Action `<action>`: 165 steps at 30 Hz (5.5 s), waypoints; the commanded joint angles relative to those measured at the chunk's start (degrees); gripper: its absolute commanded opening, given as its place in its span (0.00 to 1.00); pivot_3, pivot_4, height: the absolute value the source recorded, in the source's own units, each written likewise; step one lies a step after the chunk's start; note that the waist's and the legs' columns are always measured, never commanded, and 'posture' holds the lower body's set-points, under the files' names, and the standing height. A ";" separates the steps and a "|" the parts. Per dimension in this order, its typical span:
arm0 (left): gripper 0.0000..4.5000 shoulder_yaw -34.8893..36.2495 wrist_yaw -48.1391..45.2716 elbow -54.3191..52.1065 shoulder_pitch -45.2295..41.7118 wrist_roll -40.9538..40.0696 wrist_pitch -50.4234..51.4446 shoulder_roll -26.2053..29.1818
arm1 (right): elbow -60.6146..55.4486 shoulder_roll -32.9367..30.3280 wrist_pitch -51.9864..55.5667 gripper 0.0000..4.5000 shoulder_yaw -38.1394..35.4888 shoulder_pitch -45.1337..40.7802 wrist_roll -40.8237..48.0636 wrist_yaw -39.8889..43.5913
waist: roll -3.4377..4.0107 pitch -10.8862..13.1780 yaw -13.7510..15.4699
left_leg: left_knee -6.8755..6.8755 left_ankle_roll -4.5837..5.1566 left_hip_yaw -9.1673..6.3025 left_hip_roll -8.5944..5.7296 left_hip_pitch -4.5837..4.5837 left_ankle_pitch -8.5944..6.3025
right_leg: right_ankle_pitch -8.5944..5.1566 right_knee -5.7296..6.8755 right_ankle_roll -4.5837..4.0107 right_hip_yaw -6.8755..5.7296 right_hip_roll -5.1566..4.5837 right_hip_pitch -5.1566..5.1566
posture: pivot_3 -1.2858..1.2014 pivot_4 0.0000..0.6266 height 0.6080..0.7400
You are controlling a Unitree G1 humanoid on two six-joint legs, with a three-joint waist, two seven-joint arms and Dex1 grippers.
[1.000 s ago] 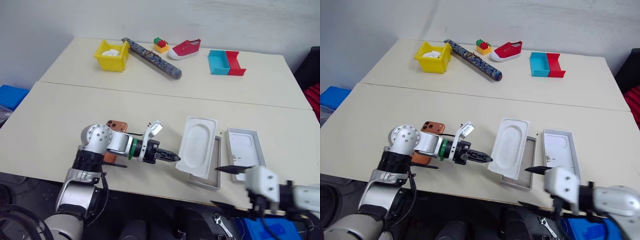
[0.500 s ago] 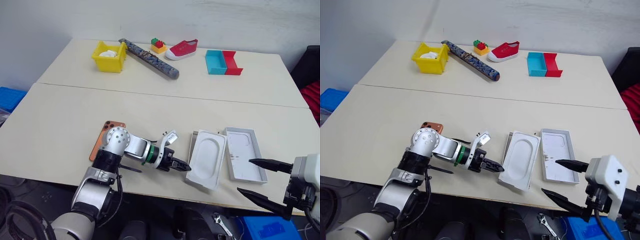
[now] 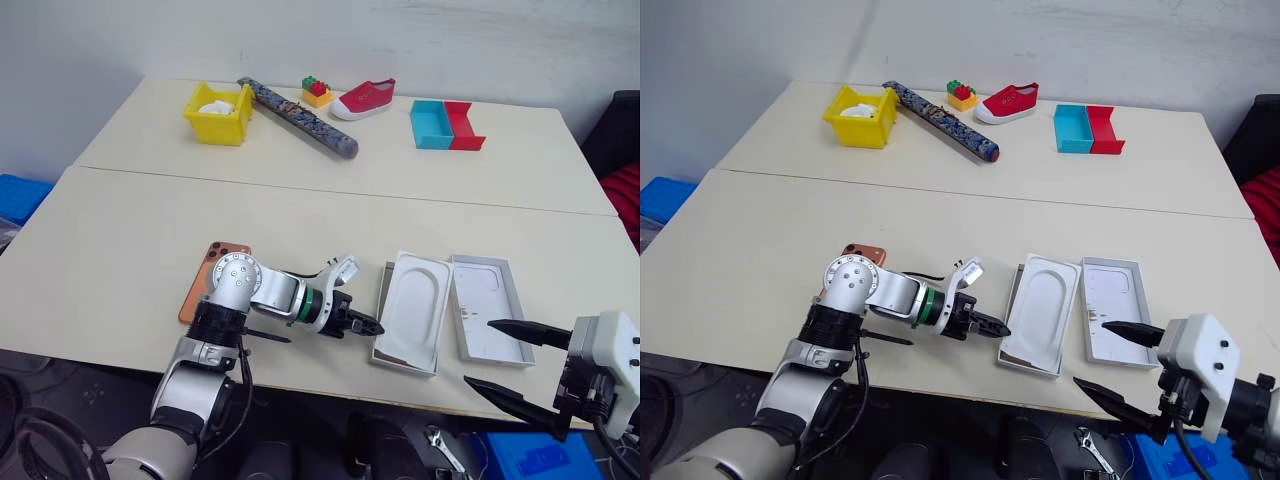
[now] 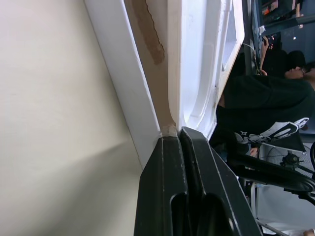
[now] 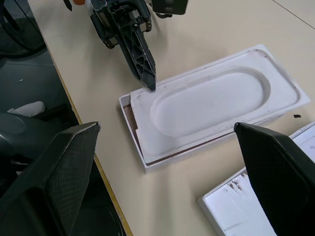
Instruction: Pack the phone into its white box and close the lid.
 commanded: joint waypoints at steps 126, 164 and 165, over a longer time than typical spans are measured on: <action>1.00 4.23 -44.43 2.38 6.33 27.04 0.10 21.17 | 56.81 29.18 -13.87 0.01 72.97 -71.48 -48.23 0.08 | 1.71 -1.61 -1.52 | -1.09 0.51 -5.41 -3.12 -0.28 1.33 | -0.73 0.16 1.63 1.90 -1.21 0.59 | 0.52 0.24 1.00; 0.03 2.47 -26.78 -7.38 3.84 0.10 0.10 7.00 | -3.46 0.92 17.88 1.00 6.25 -24.14 -8.98 6.41 | -0.07 -0.77 1.19 | -0.97 0.51 -6.80 -4.00 -1.32 1.15 | -0.60 0.15 1.82 3.67 -0.36 -1.30 | 0.52 0.24 1.00; 0.03 2.23 -25.76 -6.43 3.37 -0.12 0.10 5.68 | -4.27 0.97 18.37 1.00 3.97 -22.31 -8.03 5.79 | -0.12 -0.74 1.09 | -0.95 0.51 -6.76 -3.99 -1.23 1.15 | -0.59 0.18 1.84 3.73 -0.34 -1.25 | 0.52 0.24 1.00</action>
